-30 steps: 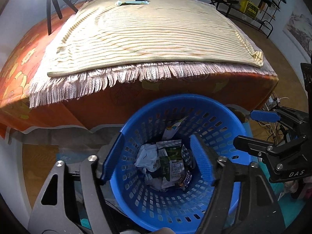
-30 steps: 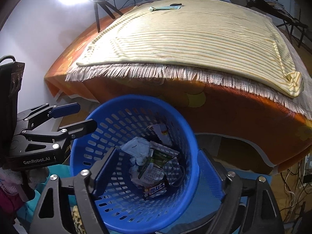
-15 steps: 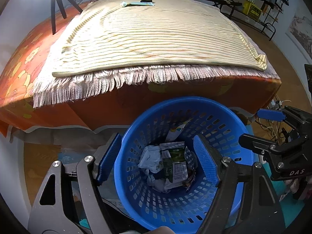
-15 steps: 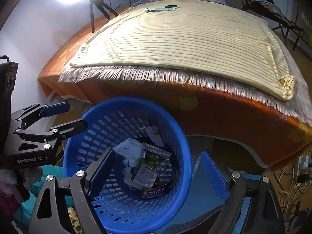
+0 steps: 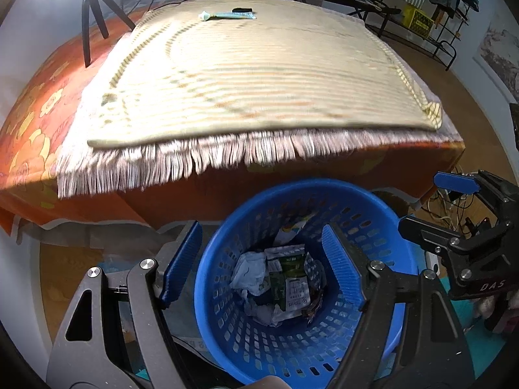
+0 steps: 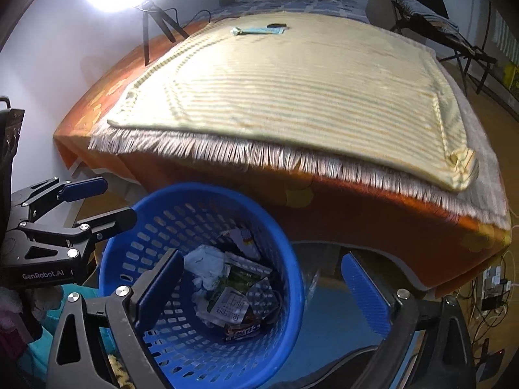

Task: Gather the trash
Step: 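Move both tools back up over the blanket, then grasp the light-blue tube with the left tool while the right tool grasps the black rubber ring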

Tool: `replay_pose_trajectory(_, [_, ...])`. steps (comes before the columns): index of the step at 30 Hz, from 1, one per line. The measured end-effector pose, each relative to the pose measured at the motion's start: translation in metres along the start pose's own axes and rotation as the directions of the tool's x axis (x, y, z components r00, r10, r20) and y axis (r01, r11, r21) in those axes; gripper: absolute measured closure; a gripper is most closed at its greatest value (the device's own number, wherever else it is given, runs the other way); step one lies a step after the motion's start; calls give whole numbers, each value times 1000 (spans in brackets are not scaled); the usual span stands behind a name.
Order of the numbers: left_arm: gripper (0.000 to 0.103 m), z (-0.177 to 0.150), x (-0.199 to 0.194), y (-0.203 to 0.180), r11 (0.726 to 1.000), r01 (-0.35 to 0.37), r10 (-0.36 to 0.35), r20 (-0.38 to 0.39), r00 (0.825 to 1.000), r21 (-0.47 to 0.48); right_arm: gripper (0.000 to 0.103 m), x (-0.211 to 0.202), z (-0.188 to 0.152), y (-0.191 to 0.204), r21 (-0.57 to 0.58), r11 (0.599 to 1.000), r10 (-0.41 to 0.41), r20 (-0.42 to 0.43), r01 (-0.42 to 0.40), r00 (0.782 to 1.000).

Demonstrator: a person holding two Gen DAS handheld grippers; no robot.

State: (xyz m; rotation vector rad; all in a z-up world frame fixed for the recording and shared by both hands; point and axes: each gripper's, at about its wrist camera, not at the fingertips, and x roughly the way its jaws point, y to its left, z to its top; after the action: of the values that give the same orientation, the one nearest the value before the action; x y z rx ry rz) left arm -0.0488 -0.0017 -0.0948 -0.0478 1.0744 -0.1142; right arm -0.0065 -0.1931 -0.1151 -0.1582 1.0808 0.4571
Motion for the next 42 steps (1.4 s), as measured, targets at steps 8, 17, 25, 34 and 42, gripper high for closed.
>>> replay_pose_trajectory(8, [24, 47, -17, 9, 1000, -4, 3, 47, 999, 28, 3, -19, 38, -1, -37, 999, -14, 69, 17, 998])
replay_pose_trajectory(17, [24, 126, -16, 34, 998, -2, -2, 74, 997, 59, 3, -35, 106, -29, -46, 998, 47, 115, -42, 992])
replay_pose_trajectory(25, [24, 209, 5, 56, 995, 55, -61, 75, 995, 88, 3, -30, 195, -56, -26, 999, 27, 142, -24, 989])
replay_pose_trajectory(34, [24, 300, 59, 81, 992, 84, -91, 71, 993, 99, 4, 13, 286, -84, 6, 998, 64, 101, -65, 993])
replay_pose_trajectory(42, [24, 346, 127, 98, 991, 113, -115, 25, 993, 78, 18, 64, 319, -100, 63, 987, 142, 61, -146, 988])
